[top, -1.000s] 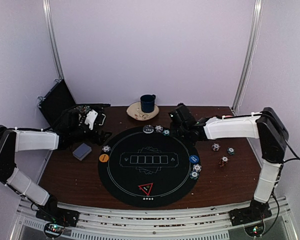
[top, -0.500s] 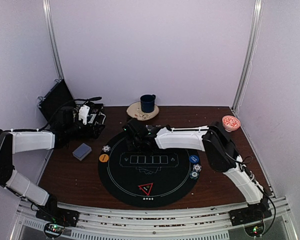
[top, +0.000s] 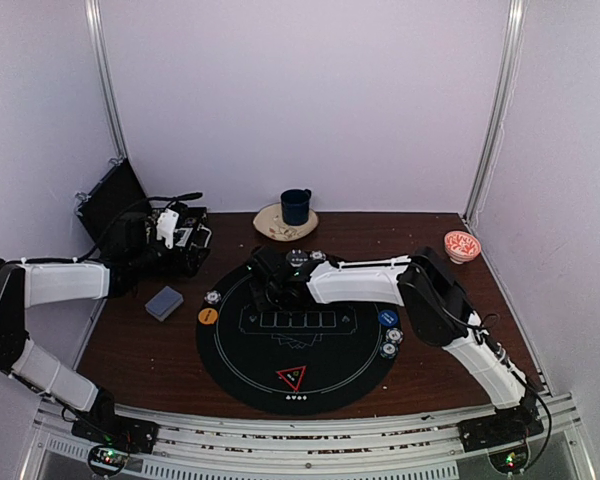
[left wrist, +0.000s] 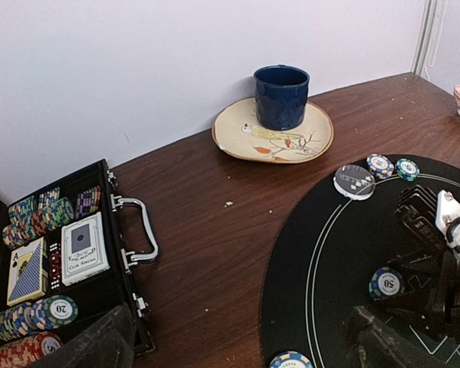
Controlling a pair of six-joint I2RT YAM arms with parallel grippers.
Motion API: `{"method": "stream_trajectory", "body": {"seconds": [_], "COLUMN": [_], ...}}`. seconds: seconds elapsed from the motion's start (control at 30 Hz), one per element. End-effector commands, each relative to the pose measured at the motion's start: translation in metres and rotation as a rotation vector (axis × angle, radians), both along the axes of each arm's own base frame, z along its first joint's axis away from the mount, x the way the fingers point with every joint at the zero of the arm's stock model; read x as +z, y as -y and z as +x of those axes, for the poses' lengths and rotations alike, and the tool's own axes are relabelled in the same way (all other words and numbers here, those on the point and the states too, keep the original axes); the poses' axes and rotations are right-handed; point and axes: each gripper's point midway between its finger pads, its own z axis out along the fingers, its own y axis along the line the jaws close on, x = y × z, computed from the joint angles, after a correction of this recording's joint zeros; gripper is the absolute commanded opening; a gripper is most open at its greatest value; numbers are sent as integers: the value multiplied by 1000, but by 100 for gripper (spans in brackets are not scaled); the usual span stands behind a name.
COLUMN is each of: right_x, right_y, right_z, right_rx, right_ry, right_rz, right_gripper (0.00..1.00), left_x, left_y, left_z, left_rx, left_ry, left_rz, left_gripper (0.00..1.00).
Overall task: Distribute texas hold em gaming equipment
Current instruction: Place the poker chip on the poker table mat, then move the poker chip to the big blind area.
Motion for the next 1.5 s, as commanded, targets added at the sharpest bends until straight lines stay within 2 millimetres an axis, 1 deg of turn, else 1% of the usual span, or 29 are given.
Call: {"method": "stream_trajectory", "body": {"seconds": [0.0,0.07,0.13,0.23,0.27,0.37,0.4,0.43,0.53,0.57,0.63,0.67,0.77,0.8,0.9,0.93,0.97,1.0,1.13,1.3,1.47], "right_x": [-12,-8,1,29,41,75,83,90,106,101,104,106,104,102,99,101,98,101,101,99,96], "right_y": [3,4,5,11,14,34,42,52,86,102,126,137,172,183,210,217,223,226,236,239,241], "right_z": [-9,-9,-10,-11,-13,-19,-22,-26,-38,-43,-51,-54,-62,-62,-65,-65,-66,-66,-68,-68,-68], "right_rx": [26,24,24,18,16,2,-2,-7,-43,-63,-97,-115,-160,-179,-219,-230,-241,-249,-269,-284,-290], "right_ry": [-24,-22,-17,-1,12,44,50,53,71,68,75,80,87,86,98,105,108,118,128,133,130], "right_rz": [-31,-32,-32,-20,-11,4,5,3,-9,-36,-52,-56,-57,-54,-33,-20,-17,0,7,4,3], "right_gripper": [57,64,70,78,80,86,88,90,93,94,95,95,97,97,97,97,97,97,97,97,97], "left_x": [8,7,7,8,9,8,8,3,-5,-6,-15,-22,-42,-50,-69,-74,-80,-86,-98,-111,-121], "left_y": [3,3,4,8,10,21,29,34,49,56,69,76,99,105,125,128,131,133,142,152,157], "left_z": [6,6,6,4,3,-2,-5,-8,-11,-11,-14,-16,-26,-30,-39,-40,-40,-40,-37,-34,-29], "left_rx": [-15,-20,-26,-55,-70,-153,-201,-239,-324,-350,-388,-409,-465,-489,-557,-568,-576,-582,-601,-600,-569], "left_ry": [28,24,23,22,21,6,-9,-44,-113,-130,-170,-189,-247,-273,-353,-378,-395,-413,-456,-494,-495], "left_rz": [-20,-19,-17,-10,-6,1,-6,-5,18,36,76,103,185,204,239,247,256,266,288,318,368], "left_gripper": [98,98,98,98,98,98,98,98,98,98,98,98,98,98,98,98,98,98,98,98,98]}}
